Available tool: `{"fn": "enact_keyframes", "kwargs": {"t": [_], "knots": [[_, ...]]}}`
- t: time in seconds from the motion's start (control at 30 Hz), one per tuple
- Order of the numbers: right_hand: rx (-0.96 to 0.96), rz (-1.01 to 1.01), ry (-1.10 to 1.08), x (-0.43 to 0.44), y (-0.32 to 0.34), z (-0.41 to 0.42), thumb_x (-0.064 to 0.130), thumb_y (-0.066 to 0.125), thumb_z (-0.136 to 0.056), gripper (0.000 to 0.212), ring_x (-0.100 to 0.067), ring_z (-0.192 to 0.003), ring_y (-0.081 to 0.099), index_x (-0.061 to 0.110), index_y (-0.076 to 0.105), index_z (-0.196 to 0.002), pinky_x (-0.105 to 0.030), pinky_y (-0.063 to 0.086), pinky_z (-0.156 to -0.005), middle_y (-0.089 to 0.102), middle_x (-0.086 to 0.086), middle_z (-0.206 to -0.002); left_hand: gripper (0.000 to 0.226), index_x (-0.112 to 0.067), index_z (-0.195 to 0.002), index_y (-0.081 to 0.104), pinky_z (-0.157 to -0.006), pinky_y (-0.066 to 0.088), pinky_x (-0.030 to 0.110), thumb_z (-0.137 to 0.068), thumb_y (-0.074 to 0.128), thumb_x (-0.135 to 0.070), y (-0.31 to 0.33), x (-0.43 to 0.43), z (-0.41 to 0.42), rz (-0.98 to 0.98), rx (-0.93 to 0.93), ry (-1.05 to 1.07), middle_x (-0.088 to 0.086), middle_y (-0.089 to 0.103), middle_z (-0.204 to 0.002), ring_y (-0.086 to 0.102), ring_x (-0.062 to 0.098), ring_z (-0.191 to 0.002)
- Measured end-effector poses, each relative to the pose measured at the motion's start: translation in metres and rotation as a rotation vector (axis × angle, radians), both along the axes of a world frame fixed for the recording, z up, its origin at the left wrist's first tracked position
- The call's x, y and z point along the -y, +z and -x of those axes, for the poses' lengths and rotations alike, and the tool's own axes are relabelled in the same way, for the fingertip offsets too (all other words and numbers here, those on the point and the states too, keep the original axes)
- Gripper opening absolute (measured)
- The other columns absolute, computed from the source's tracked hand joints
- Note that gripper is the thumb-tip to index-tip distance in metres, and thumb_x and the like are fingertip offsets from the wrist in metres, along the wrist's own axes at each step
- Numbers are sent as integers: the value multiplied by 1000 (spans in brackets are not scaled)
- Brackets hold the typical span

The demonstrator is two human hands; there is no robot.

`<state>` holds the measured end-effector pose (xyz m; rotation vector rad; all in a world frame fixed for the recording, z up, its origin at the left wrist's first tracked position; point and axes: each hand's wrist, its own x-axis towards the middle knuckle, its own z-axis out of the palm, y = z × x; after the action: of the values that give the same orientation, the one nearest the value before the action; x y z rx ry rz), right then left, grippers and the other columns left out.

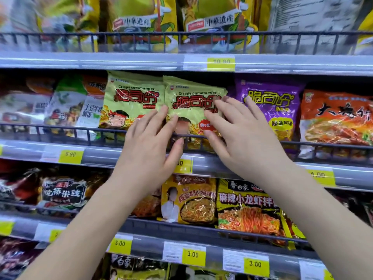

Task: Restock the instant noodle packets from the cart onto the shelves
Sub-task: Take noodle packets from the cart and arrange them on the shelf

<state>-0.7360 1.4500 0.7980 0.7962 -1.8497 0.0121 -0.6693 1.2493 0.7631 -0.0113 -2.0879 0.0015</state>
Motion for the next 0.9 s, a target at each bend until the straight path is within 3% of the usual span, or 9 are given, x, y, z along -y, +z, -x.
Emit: {"fn": "enact_keyframes", "kwargs": {"t": [0.37,0.6,0.9], "knots": [[-12,38,0,2,-8,-8,49,40,-100,51,-32,-143,43,18,65,-132,-59,22,-121,54,-10,-149,64,-23,-154,41,-121,22,48,-98,30,-53,-4,7,-4,27,17,-31,-1,30,-165,25,24,-151],[-76,125,173,47,-8,-36,39,52,-100,40,-32,-138,48,17,66,-130,-50,29,-120,57,-10,-145,61,-16,-151,44,-117,31,55,-99,40,-47,-4,69,-23,5,-72,-67,11,34,-161,33,33,-146],[-17,139,33,115,-13,-42,38,48,-100,47,-32,-142,43,13,58,-140,-51,27,-121,50,-13,-151,64,-20,-156,37,-121,26,50,-99,38,-50,6,135,-26,31,9,-155,6,25,-166,27,29,-149]]}}
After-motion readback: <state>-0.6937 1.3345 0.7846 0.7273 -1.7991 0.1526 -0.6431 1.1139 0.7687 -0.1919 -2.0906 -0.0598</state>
